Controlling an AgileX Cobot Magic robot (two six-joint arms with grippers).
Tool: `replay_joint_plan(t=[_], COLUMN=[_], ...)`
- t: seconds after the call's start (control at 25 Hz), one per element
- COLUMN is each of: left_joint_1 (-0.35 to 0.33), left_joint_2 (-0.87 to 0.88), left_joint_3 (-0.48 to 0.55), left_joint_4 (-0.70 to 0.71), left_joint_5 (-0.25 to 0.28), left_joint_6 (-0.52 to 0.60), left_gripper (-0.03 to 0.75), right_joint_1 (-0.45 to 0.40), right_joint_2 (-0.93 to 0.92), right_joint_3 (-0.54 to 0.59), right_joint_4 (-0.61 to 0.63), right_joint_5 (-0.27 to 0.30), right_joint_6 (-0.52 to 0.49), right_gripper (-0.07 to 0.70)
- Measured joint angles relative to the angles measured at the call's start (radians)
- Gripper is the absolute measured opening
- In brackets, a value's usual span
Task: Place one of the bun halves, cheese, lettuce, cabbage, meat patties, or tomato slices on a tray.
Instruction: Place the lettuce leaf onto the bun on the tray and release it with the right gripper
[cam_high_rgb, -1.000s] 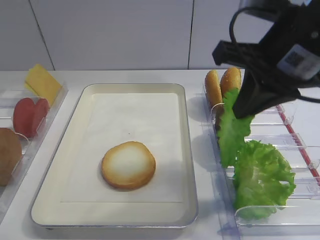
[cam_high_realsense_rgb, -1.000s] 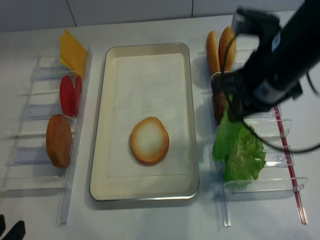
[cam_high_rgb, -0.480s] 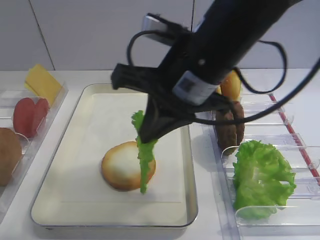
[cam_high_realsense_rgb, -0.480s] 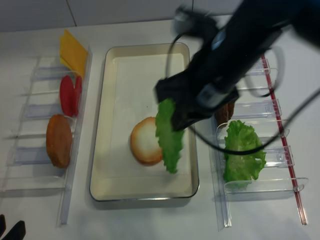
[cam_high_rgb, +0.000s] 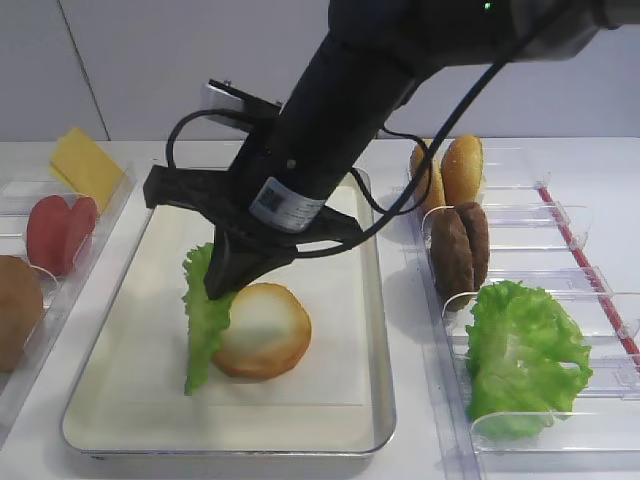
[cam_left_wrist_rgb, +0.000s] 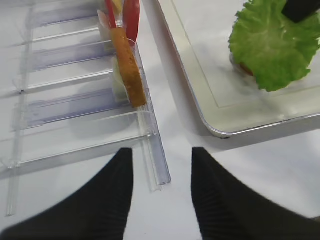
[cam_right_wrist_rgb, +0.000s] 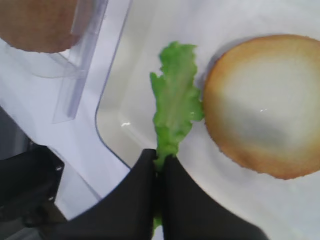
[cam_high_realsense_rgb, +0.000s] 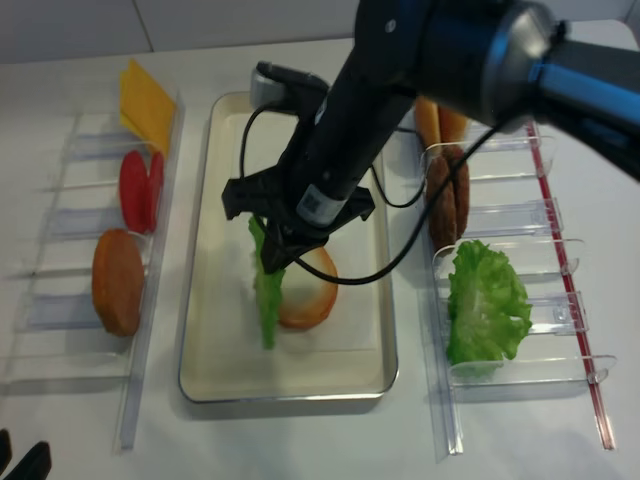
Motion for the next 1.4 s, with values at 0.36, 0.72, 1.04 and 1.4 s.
replay_joint_plan(t=[0.36,0.72,1.04,1.4], left_joint_1=[0.0,0.0,0.0,0.0], left_joint_2=[0.0,0.0,0.0,0.0], left_joint_3=[0.001,0.001,0.001,0.001], left_joint_4=[0.0,0.0,0.0,0.0], left_joint_5=[0.0,0.0,0.0,0.0], left_joint_6=[0.0,0.0,0.0,0.0], left_gripper=[0.267,0.267,0.267,0.267], right_joint_1=[0.0,0.0,0.0,0.0], right_joint_2=[0.043,0.047,0.051,0.061], right_joint_3=[-0.009,-0.009,-0.009,-0.009], right_joint_4=[-0.246,-0.36,-0.299,-0.315], right_joint_5=[-0.015,-0.017,-0.068,-0.024], right_joint_6=[0.088,0.14,0.138,0.137], right_gripper=[0.027,0.027,0.027,0.027])
